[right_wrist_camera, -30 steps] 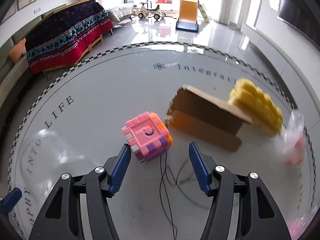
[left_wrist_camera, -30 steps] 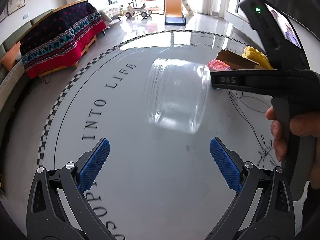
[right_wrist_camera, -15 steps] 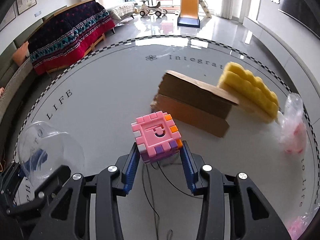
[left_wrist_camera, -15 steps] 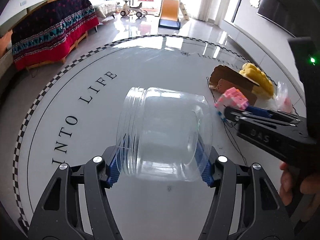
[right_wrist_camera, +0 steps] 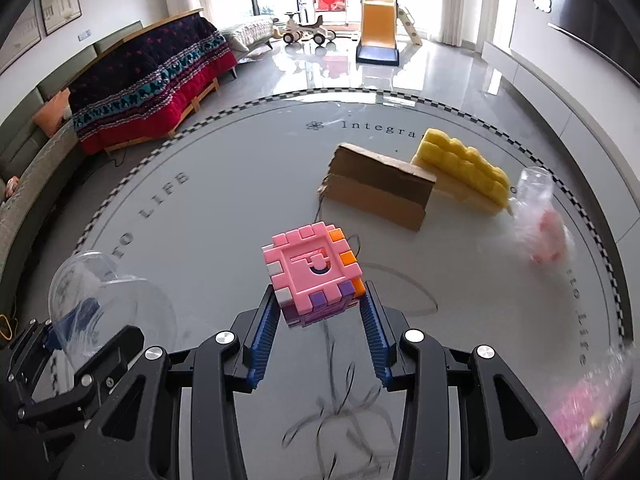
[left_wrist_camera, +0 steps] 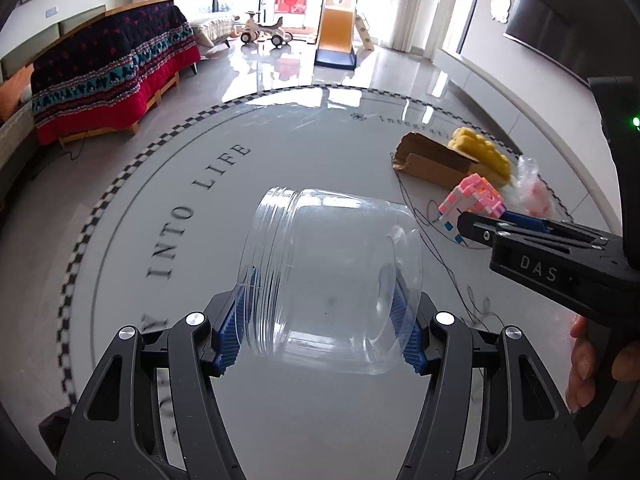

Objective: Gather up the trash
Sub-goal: 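Carry the jar and block to the black bin and open both grippers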

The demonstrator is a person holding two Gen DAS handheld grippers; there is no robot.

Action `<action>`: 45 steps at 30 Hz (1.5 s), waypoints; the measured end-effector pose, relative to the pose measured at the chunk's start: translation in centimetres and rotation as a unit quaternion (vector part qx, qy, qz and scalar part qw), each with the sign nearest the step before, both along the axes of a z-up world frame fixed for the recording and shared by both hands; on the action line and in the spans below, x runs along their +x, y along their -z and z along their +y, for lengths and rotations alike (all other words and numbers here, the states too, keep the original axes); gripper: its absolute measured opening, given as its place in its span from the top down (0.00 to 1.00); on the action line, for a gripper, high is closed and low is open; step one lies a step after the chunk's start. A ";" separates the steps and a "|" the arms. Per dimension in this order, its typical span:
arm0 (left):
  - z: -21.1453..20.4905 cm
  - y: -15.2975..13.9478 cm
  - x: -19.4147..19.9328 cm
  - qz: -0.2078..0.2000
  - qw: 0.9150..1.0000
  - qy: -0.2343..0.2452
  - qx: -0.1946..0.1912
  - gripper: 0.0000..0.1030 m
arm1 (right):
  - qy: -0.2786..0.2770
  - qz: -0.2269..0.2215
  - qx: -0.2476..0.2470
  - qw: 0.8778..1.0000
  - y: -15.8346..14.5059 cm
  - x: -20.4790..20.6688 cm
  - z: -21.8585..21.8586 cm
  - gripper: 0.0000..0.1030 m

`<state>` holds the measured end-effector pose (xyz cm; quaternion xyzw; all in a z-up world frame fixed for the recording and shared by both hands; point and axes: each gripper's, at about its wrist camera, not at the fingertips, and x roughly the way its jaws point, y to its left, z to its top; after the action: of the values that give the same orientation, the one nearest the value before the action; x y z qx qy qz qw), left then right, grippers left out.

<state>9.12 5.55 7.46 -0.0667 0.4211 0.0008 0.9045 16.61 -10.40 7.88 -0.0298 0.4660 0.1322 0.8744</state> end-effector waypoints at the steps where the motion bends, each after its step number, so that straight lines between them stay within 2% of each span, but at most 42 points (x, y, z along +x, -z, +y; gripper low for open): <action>1: 0.2 -0.2 -0.6 -0.002 1.000 -0.002 -0.001 0.41 | -0.003 -0.001 -0.002 1.000 -0.3 -0.7 0.0 0.58; 9: 2.6 -2.2 -8.1 -0.019 1.000 -0.023 0.003 0.41 | -0.022 -0.008 -0.008 1.000 -2.1 -7.1 1.1 0.58; 16: 6.4 -2.4 -15.0 -0.024 0.998 -0.058 0.004 0.41 | -0.053 -0.008 0.001 0.999 -2.7 -13.6 3.8 0.58; 22: 10.2 -2.0 -21.3 -0.026 0.994 -0.105 -0.004 0.41 | -0.105 -0.005 0.007 0.994 -2.1 -20.0 8.1 0.58; 28: 13.3 -1.5 -27.2 -0.031 0.989 -0.145 0.019 0.41 | -0.167 -0.002 0.003 0.986 -1.1 -26.1 13.7 0.58; 34: 17.4 0.0 -32.9 -0.022 0.978 -0.205 0.023 0.41 | -0.228 0.008 0.007 0.973 0.2 -31.6 18.7 0.58; 39: 20.6 2.4 -37.1 0.002 0.968 -0.251 0.025 0.40 | -0.271 0.022 0.018 0.962 1.0 -35.4 21.9 0.58; 45: 24.4 5.7 -40.8 0.032 0.952 -0.305 0.002 0.40 | -0.324 0.061 0.012 0.944 3.4 -39.6 25.8 0.58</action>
<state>-31.68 29.96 1.72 -0.1904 0.4097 0.2792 0.8473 -22.95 15.40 4.45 -0.1607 0.4819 0.4156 0.7545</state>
